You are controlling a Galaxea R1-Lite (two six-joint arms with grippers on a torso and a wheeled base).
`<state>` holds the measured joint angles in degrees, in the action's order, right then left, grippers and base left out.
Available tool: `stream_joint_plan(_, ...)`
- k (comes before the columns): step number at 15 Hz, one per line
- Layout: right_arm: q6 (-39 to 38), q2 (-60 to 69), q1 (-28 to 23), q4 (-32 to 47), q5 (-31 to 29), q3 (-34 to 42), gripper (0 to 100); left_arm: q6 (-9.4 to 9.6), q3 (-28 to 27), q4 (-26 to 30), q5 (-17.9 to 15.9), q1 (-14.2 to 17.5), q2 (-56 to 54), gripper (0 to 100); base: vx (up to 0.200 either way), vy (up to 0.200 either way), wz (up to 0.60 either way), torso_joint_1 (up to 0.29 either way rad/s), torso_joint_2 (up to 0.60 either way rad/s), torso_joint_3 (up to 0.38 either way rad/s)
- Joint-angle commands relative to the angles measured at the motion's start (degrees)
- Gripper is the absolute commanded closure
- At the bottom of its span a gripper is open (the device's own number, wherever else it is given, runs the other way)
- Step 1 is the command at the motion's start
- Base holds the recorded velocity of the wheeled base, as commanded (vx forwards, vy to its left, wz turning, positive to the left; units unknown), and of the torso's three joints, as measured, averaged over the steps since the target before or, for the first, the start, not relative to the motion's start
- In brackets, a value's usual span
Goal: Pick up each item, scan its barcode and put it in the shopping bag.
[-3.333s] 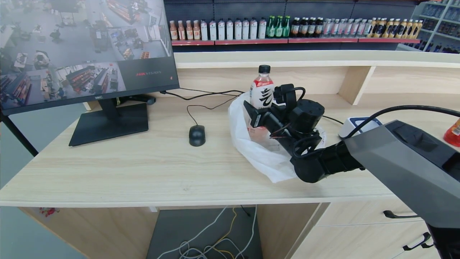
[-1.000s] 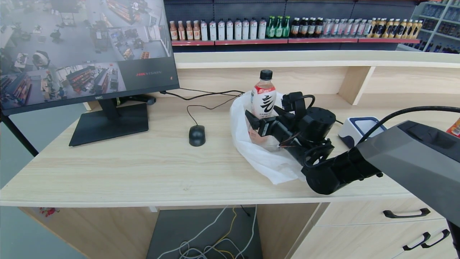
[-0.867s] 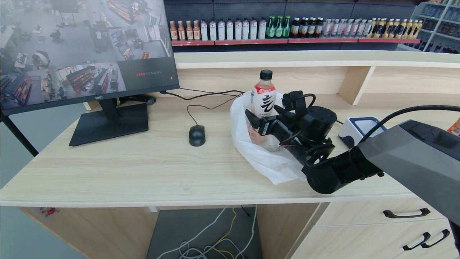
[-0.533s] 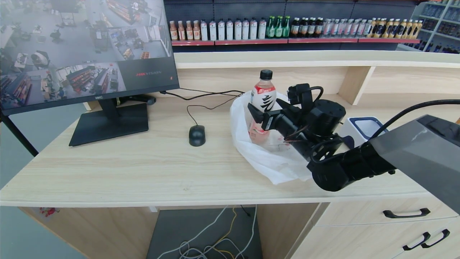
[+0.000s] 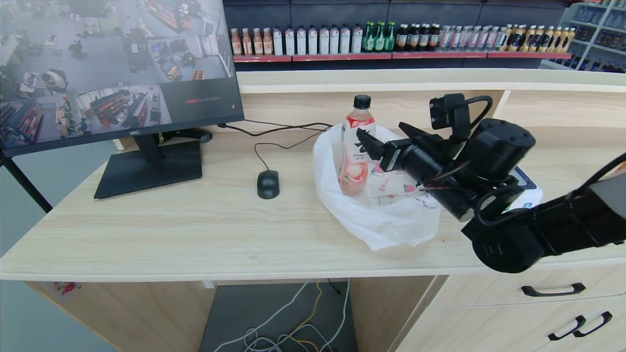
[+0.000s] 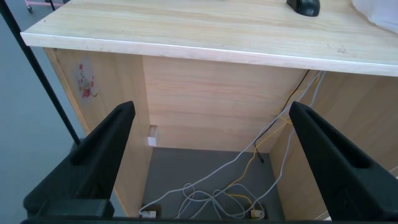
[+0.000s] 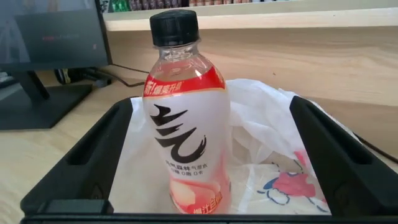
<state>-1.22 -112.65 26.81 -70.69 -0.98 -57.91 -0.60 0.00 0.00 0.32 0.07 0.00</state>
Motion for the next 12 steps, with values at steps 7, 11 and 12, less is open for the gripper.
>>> stream_joint_plan(7,0.87,18.79,5.8,-9.11,0.18,27.23,0,-0.02,0.0,0.0,0.03,0.01,0.0,0,0.0,0.0,0.0,0.0,0.0,0.0)
stream_joint_plan(11,1.83,17.91,5.98,-17.2,0.18,31.54,0,-0.02,0.0,0.0,0.03,0.01,0.0,0,0.0,0.0,0.0,0.0,0.0,0.0)
stream_joint_plan(12,1.92,16.94,5.98,-19.31,0.18,32.68,0,-0.02,0.0,0.0,0.03,0.01,0.0,0,0.0,0.0,0.0,0.0,0.0,0.0)
